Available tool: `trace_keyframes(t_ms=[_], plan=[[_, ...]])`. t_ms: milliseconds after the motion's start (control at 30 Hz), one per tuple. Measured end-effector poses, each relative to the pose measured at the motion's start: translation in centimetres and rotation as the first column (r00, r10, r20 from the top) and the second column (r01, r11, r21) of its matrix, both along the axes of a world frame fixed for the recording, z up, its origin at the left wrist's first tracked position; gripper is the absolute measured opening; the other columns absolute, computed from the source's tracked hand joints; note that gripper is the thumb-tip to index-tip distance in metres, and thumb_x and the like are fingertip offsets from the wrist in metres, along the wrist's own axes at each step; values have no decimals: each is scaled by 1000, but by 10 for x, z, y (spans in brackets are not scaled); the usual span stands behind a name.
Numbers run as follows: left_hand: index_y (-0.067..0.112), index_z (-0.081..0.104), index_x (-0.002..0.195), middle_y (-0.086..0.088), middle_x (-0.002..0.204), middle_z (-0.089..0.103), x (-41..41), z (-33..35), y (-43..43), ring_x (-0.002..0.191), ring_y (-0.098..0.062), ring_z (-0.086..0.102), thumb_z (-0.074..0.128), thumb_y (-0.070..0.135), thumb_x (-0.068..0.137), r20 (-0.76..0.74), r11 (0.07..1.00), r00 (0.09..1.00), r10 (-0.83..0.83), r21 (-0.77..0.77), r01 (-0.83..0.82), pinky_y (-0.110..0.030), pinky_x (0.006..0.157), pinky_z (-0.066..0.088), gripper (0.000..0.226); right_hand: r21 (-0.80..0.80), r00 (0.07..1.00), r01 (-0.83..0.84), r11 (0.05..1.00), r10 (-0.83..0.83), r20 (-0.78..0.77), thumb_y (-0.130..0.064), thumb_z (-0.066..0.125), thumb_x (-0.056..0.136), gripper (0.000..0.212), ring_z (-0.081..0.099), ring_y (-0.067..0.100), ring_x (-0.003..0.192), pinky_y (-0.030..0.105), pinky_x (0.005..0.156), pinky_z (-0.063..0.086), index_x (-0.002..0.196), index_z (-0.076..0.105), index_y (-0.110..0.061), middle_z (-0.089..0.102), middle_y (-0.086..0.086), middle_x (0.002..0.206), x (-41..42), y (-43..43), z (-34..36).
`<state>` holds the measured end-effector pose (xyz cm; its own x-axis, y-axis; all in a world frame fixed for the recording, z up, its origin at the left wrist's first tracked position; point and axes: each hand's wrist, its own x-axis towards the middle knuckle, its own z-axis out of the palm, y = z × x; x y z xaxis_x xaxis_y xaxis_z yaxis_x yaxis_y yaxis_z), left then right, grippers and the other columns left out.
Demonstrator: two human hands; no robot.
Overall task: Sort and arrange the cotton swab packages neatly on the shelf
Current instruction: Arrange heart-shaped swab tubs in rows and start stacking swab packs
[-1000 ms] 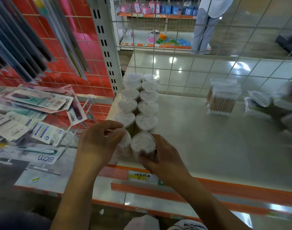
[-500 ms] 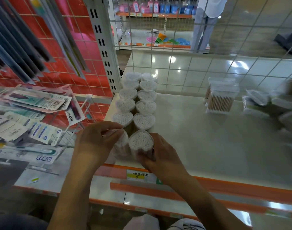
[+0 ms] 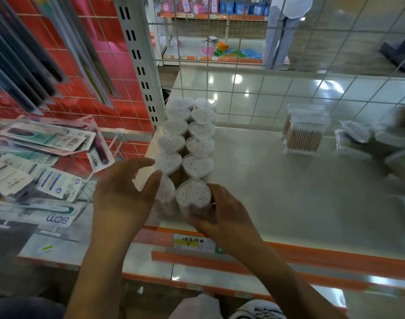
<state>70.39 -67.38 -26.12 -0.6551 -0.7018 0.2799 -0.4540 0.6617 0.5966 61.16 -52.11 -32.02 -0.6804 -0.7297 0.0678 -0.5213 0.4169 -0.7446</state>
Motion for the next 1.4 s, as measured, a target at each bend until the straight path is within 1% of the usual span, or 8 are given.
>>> trace_keyframes(t_ms=[133,267,400,533,733,1133,1267,1400], plan=[[15,69,103,-6,103,67,-5,10,14,89,-21,61,57,37,86,-91,981,995,-48,-193,30,-24,76,38,30,9,999,10,1000,-10,-30,-49,70,77,59,50,3,94,3,69,33,124,46,-22,55,-7,116,-2,7,0],[17,68,99,-1,102,66,-27,19,45,97,-19,59,54,36,84,-148,980,976,-160,-140,139,-23,83,37,28,48,998,41,998,-38,-53,-51,67,78,66,49,5,105,6,76,33,132,40,-25,51,-8,125,-7,20,1],[21,68,100,2,104,65,-57,17,79,102,-19,57,57,34,81,-87,963,963,-254,-118,243,-24,83,36,26,64,995,81,995,-77,-69,-47,66,80,63,47,7,114,17,91,38,133,38,-27,49,-8,131,-16,38,3],[21,68,105,2,109,64,-80,8,104,108,-18,55,65,29,83,-35,940,946,-321,-131,314,-10,84,25,24,61,988,123,991,-117,-98,-47,64,82,60,48,7,113,15,89,35,132,39,-26,51,-7,128,-31,57,6],[18,64,119,-3,123,61,-113,0,137,116,-21,53,68,23,83,30,911,920,-390,-132,390,-27,90,40,36,66,983,143,988,-133,-129,-45,65,81,60,48,10,116,17,96,36,131,42,-21,53,-5,127,-58,88,12],[21,50,130,-2,130,55,-195,-7,210,116,-18,51,59,33,90,77,857,860,-505,-71,510,-20,85,34,43,37,920,319,947,-300,-251,-27,71,81,46,45,13,117,15,97,27,121,49,-16,52,-3,125,-117,170,10],[21,46,135,-2,133,53,-218,-4,236,120,-17,49,58,34,91,58,830,829,-555,-28,558,-24,91,36,47,-40,848,417,908,-404,-343,-12,73,77,33,55,22,104,20,92,35,107,60,-11,60,4,110,-139,198,14],[20,48,134,-4,129,56,-232,1,256,116,-19,51,57,36,92,62,802,802,-594,-42,596,-20,81,31,46,-255,645,589,767,-636,-424,0,67,73,26,54,27,99,20,89,31,97,65,-8,62,9,102,-153,224,30]])
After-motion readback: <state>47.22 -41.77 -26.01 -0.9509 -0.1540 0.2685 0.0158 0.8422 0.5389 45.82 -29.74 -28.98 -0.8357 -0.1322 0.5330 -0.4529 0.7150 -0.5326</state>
